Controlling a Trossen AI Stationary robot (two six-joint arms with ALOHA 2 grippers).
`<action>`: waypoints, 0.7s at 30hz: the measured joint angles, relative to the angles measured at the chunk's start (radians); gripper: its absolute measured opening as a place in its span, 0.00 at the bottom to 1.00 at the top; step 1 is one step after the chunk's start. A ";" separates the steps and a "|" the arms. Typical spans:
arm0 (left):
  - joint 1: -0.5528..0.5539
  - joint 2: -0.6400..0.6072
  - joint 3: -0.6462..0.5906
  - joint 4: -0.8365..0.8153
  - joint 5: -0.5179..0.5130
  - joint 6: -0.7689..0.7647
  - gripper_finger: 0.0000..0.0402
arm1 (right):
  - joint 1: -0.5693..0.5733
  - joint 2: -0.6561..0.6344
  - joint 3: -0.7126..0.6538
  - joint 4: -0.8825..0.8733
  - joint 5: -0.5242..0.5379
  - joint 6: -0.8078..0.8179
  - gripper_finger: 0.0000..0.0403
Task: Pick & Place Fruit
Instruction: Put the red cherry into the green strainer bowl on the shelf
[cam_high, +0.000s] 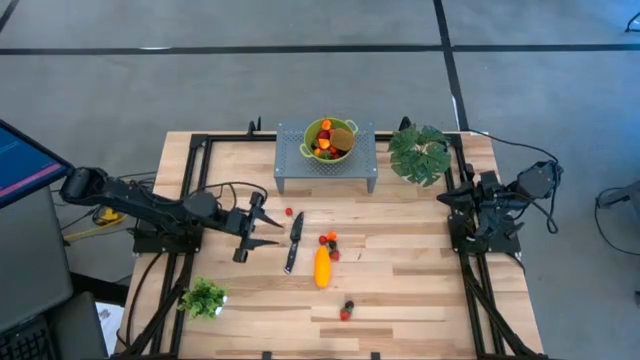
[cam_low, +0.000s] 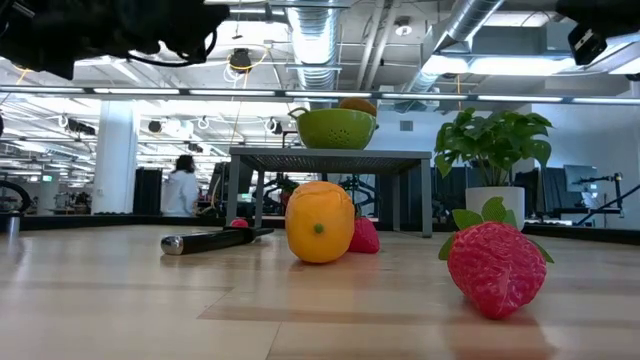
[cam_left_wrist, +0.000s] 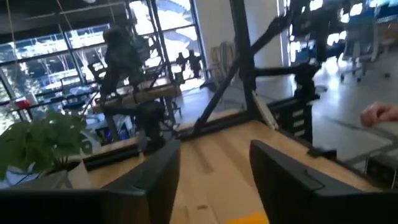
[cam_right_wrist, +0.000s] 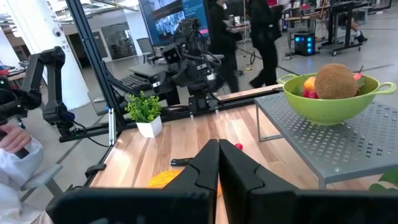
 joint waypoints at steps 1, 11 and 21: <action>-0.006 0.000 0.003 -0.025 -0.016 0.012 0.49 | 0.000 0.000 0.000 0.000 0.000 0.000 0.01; -0.032 0.000 0.035 -0.218 -0.241 0.021 0.65 | 0.000 0.000 0.000 0.000 0.000 0.000 0.01; -0.029 0.171 0.113 -0.289 -0.351 0.082 0.60 | 0.000 0.000 0.000 0.000 0.000 0.000 0.01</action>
